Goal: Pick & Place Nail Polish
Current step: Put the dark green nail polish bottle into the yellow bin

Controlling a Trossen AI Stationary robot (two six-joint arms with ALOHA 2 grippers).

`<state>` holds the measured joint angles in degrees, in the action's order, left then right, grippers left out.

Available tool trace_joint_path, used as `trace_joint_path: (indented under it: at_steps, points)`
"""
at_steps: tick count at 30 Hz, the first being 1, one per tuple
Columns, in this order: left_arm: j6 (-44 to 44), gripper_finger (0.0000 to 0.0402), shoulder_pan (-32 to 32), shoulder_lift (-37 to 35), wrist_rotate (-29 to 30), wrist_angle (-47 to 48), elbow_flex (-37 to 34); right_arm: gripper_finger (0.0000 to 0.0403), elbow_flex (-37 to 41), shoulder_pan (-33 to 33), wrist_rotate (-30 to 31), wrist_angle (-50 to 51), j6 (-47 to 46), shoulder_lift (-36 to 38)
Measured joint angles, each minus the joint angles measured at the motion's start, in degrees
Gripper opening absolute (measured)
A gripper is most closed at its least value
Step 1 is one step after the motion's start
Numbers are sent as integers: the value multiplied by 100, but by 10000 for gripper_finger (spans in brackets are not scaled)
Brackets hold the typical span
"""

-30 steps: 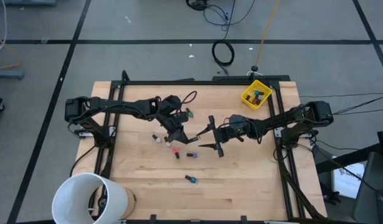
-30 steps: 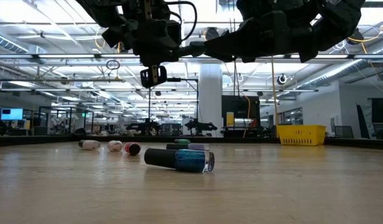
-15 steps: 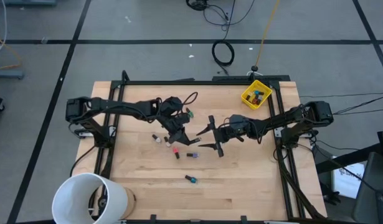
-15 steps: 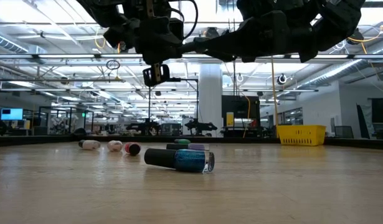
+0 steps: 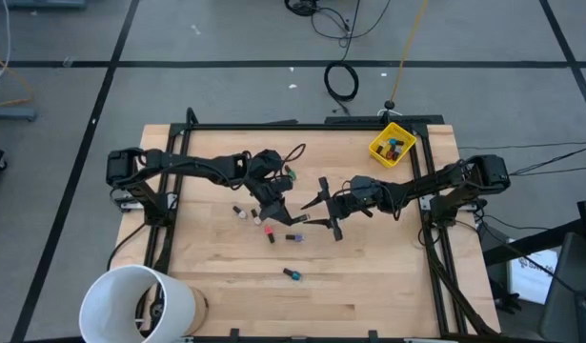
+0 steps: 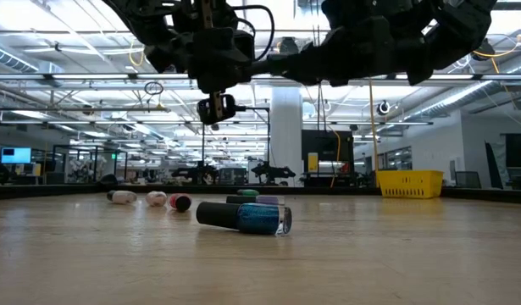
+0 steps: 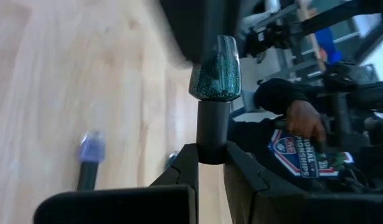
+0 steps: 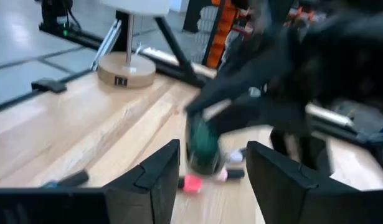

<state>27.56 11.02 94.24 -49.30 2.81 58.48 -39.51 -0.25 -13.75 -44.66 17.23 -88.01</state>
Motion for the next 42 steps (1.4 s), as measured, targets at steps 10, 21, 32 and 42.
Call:
trace_joint_path:
  at_steps: [10, 21, 32, 42]
  points:
    - [4, 30, 73, 0, -69, -44, 0, 167, 0, 0, -1, 0, 9, 0]
    - [-7, 30, 68, 0, -69, -44, -2, 132, 0, 0, -3, -11, 59, 0]
    - [-42, 30, 68, 0, -55, -44, -2, 62, 0, 0, -45, -73, 164, 0]
    - [-990, 104, -39, 0, 611, -180, -11, 62, -2, -36, -289, 105, 96, 0]
